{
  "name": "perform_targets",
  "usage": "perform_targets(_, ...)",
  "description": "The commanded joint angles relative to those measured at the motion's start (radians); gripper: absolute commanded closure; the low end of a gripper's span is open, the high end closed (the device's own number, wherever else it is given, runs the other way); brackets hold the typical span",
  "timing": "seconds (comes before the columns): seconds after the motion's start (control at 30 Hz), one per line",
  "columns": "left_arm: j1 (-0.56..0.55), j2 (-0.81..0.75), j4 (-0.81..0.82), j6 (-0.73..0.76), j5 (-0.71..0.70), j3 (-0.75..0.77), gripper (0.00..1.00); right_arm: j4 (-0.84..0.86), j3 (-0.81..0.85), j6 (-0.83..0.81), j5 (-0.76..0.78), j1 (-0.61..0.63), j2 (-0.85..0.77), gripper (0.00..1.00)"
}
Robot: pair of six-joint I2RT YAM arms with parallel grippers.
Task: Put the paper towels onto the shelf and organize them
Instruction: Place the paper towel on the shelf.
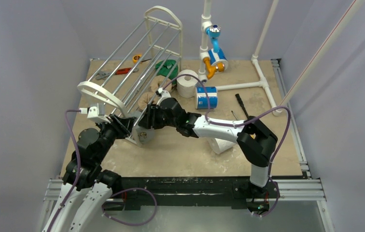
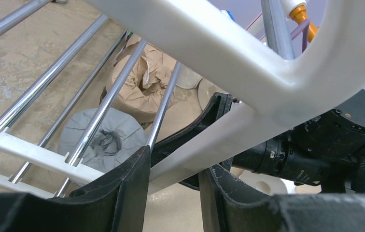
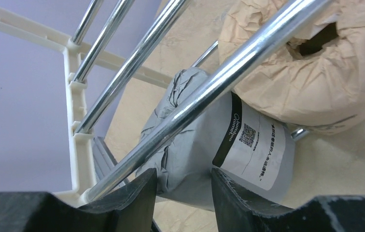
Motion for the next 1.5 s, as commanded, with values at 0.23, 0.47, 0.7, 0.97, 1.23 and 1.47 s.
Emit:
perform_targets(0.23, -0.007, 0.011, -0.084, -0.09, 0.06, -0.04, 0.65, 0.05, -0.008, -0.049, -0.071, -0.001, 0.052, 0.54)
perform_targets(0.47, -0.007, 0.012, -0.087, -0.085, 0.06, -0.032, 0.65, 0.008, -0.045, -0.07, -0.044, -0.001, -0.016, 0.46)
perform_targets(0.7, -0.007, 0.011, -0.093, -0.084, 0.06, -0.033, 0.65, -0.005, -0.097, -0.082, -0.013, -0.001, -0.083, 0.43)
perform_targets(0.97, -0.007, 0.011, -0.093, -0.088, 0.06, -0.035, 0.65, 0.004, -0.131, -0.09, -0.017, -0.009, -0.099, 0.39)
perform_targets(1.23, -0.007, 0.013, -0.091, -0.089, 0.06, -0.035, 0.65, 0.109, -0.191, -0.163, -0.059, -0.009, -0.118, 0.24)
perform_targets(1.47, -0.007, 0.009, -0.093, -0.088, 0.06, -0.035, 0.65, 0.18, -0.216, -0.181, -0.108, -0.014, -0.139, 0.22)
